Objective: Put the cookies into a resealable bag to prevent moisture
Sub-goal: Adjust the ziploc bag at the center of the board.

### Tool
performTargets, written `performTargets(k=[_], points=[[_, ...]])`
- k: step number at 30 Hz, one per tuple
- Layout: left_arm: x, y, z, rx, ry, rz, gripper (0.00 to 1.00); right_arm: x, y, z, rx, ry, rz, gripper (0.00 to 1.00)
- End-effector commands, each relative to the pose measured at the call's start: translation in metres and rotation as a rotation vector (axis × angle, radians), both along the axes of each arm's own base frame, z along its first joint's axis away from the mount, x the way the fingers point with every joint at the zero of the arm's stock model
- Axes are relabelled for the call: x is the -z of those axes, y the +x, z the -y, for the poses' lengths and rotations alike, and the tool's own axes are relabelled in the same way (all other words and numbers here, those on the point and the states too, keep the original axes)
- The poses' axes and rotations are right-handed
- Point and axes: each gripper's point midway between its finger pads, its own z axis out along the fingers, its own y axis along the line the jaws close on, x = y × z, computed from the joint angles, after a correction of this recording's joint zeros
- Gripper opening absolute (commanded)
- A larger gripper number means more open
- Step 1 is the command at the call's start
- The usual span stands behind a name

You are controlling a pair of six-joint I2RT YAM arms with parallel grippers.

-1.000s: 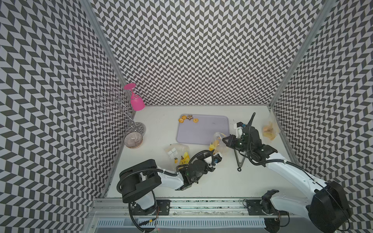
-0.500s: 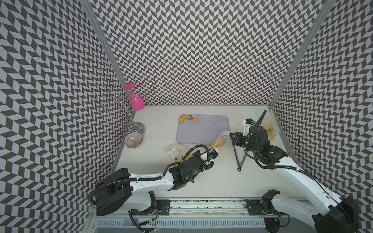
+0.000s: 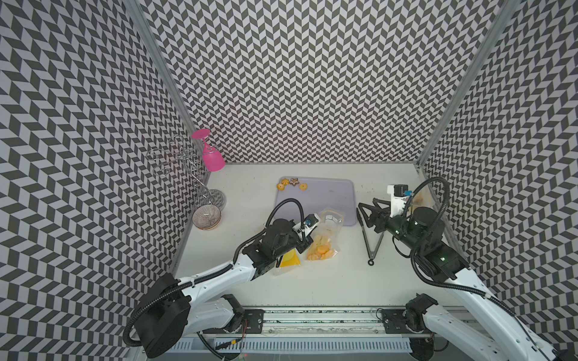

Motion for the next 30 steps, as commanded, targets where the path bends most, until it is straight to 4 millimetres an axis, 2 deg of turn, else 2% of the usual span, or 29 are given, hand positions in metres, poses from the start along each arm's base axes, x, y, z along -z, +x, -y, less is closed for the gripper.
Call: performTargets(k=[1,4,9,11,14,19,24,30], points=[[-0.012,-0.002,0.002,0.135,-0.035,0.009,0.00,0.016,0.000,-0.008,-0.085,-0.158,0.008,0.70],[-0.007,0.011,-0.008,0.177,-0.031,0.021,0.00,0.007,-0.004,-0.017,-0.157,-0.192,0.018,0.70],[0.015,0.015,0.000,0.374,0.097,0.038,0.00,0.031,0.002,-0.007,-0.128,-0.312,-0.044,0.70],[0.018,0.017,0.003,0.424,0.148,0.057,0.00,0.039,0.006,-0.002,-0.102,-0.349,-0.063,0.73],[0.005,0.018,0.009,0.498,0.175,0.086,0.00,0.040,0.014,0.009,-0.034,-0.384,-0.059,0.78],[-0.023,-0.002,0.015,0.607,0.187,0.178,0.00,0.042,0.013,0.015,-0.051,-0.499,-0.029,0.79],[-0.029,-0.001,0.008,0.572,0.242,0.244,0.00,0.060,-0.009,0.004,-0.263,-0.658,0.031,0.72],[-0.006,0.012,0.004,0.495,0.273,0.231,0.00,0.076,-0.038,-0.011,-0.499,-0.732,0.110,0.66]])
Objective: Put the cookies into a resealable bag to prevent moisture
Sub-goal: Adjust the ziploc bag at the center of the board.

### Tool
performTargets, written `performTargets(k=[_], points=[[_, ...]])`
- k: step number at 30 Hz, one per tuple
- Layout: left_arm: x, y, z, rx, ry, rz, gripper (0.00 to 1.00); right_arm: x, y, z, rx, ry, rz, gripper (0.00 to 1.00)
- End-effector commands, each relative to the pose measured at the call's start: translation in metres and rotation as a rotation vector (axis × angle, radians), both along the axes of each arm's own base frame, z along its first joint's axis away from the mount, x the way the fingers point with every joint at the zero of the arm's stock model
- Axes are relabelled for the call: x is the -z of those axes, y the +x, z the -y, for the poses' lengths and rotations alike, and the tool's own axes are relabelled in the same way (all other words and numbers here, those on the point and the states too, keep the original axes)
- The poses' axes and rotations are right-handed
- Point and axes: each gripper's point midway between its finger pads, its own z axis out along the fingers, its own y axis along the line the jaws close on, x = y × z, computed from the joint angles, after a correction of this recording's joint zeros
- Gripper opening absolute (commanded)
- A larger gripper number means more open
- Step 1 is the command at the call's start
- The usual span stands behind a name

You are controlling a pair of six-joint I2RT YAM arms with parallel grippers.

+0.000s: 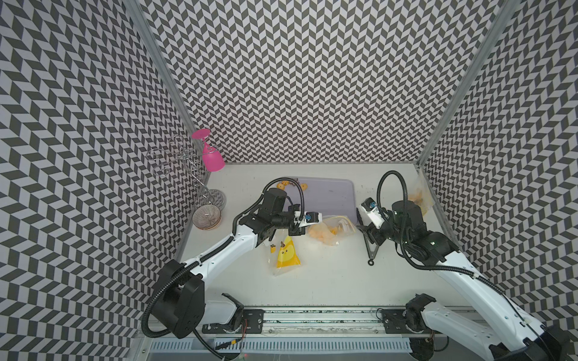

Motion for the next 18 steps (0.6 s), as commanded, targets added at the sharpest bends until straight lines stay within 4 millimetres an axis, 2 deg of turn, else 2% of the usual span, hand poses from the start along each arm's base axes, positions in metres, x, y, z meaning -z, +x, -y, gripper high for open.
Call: performTargets(k=[1,5,9,13,18], points=[[0.013,0.003,-0.004,-0.019,0.020,0.032,0.00,0.003,-0.022,-0.013,-0.215,-0.050,0.065,0.65],[0.011,0.004,-0.004,-0.022,0.009,0.040,0.00,0.026,-0.041,-0.014,-0.332,-0.107,0.097,0.64],[0.009,0.003,-0.004,-0.023,0.005,0.045,0.00,0.029,-0.027,-0.010,-0.262,-0.102,0.166,0.66],[0.007,0.005,-0.009,-0.039,-0.008,0.066,0.00,0.030,-0.016,-0.023,-0.291,-0.067,0.164,0.71],[0.004,0.005,-0.015,-0.045,-0.031,0.094,0.00,0.024,0.005,-0.037,-0.291,-0.036,0.154,0.70]])
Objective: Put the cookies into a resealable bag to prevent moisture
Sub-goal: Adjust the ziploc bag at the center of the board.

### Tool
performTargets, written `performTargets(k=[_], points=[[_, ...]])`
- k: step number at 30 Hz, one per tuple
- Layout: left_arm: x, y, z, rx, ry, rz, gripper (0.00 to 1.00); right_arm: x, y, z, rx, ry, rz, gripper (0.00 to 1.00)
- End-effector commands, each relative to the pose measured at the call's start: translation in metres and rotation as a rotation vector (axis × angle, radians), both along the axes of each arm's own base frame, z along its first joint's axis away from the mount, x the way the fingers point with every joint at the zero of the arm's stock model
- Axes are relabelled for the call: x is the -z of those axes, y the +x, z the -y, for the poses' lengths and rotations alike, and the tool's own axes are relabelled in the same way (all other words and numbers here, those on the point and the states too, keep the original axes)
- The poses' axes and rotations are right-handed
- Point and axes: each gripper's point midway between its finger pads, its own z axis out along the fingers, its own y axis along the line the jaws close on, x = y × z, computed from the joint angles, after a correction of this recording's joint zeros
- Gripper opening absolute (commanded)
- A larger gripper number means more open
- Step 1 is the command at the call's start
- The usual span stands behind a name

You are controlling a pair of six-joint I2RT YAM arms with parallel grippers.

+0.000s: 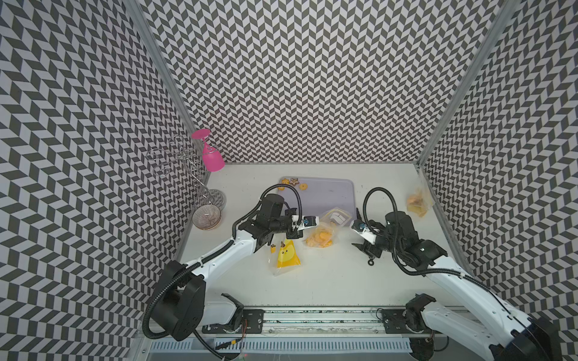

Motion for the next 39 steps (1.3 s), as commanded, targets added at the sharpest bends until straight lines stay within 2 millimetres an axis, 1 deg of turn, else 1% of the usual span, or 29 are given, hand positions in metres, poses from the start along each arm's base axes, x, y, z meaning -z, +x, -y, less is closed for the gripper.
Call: performTargets(k=[1,3,5,8,14,17,21,24,26,30,34,39], points=[[-0.014,0.000,-0.002,0.019,-0.038,0.065,0.00,-0.031,0.022,-0.021,-0.058,0.057,0.105,0.70],[-0.013,-0.002,-0.002,0.027,-0.046,0.068,0.00,-0.027,0.031,-0.023,-0.058,0.028,0.088,0.71],[-0.012,-0.004,-0.002,0.036,-0.052,0.068,0.00,-0.026,0.040,-0.023,-0.047,0.006,0.082,0.70],[-0.012,-0.006,-0.001,0.047,-0.063,0.068,0.00,-0.024,0.044,-0.027,-0.080,-0.013,0.098,0.69],[-0.010,-0.005,0.001,0.050,-0.063,0.061,0.00,-0.014,0.053,-0.025,-0.134,-0.091,0.118,0.69],[-0.007,-0.004,0.002,0.055,-0.061,0.053,0.00,-0.012,0.057,-0.026,-0.189,-0.127,0.146,0.69],[-0.006,-0.004,0.002,0.057,-0.060,0.049,0.00,-0.016,0.060,-0.031,-0.251,-0.119,0.189,0.68],[-0.005,-0.002,0.001,0.047,-0.055,0.049,0.00,-0.023,0.060,-0.038,-0.300,-0.095,0.205,0.64],[-0.004,-0.002,0.001,0.044,-0.053,0.047,0.00,-0.027,0.061,-0.040,-0.316,-0.095,0.212,0.58],[-0.003,0.000,0.000,0.035,-0.049,0.045,0.00,-0.025,0.061,-0.040,-0.331,-0.108,0.188,0.41],[-0.004,0.001,-0.001,0.028,-0.049,0.047,0.00,-0.026,0.059,-0.041,-0.331,-0.098,0.185,0.28],[-0.005,0.004,-0.004,0.011,-0.053,0.050,0.00,-0.029,0.060,-0.039,-0.317,-0.087,0.180,0.00]])
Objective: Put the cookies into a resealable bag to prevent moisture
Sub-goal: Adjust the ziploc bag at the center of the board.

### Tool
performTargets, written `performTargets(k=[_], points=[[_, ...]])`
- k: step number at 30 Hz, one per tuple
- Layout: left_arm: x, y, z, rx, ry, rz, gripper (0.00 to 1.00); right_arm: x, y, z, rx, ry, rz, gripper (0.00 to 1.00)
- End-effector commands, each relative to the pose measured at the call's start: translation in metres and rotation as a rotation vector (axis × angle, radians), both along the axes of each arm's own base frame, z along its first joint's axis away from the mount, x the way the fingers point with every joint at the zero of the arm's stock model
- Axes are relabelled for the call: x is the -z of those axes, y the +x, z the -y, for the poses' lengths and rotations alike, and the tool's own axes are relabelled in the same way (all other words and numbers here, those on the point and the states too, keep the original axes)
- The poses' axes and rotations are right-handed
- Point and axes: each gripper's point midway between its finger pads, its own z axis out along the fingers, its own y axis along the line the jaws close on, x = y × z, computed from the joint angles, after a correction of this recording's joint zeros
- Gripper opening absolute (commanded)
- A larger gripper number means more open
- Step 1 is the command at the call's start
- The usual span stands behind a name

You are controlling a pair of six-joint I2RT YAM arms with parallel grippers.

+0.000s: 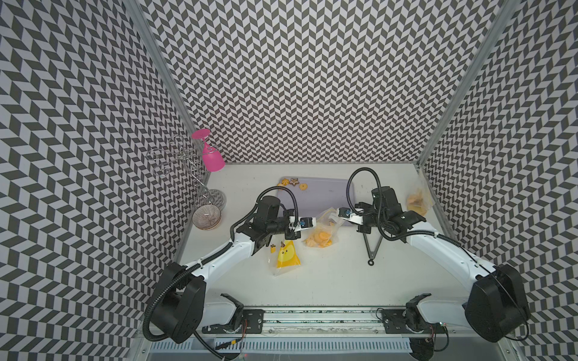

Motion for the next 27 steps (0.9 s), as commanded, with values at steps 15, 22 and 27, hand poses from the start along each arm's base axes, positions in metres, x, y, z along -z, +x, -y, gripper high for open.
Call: performTargets(k=[15,22,27], points=[[-0.007,0.027,-0.017,-0.152,-0.032,0.056,0.00,-0.014,0.017,0.040,0.461,0.093,-0.135,0.00],[-0.009,0.017,-0.006,-0.072,-0.083,0.005,0.24,-0.016,-0.030,0.031,0.360,0.212,-0.194,0.00],[-0.005,0.004,0.004,0.031,-0.110,-0.049,0.40,-0.005,-0.033,0.038,0.391,0.208,-0.179,0.00]])
